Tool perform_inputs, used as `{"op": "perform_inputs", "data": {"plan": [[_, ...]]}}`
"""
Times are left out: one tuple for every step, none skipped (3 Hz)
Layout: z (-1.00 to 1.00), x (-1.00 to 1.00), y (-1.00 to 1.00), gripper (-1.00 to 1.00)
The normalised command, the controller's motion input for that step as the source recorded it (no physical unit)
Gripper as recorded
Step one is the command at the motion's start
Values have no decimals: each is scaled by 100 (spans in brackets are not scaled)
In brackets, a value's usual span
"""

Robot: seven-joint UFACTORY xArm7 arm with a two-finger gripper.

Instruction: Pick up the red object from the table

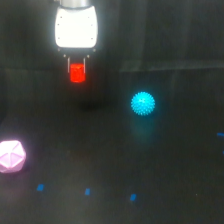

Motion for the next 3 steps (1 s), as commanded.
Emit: {"op": "perform_inputs", "data": {"plan": [[61,6,-28,-89],[-7,33,-19,-98],[43,-36,11,-100]]}}
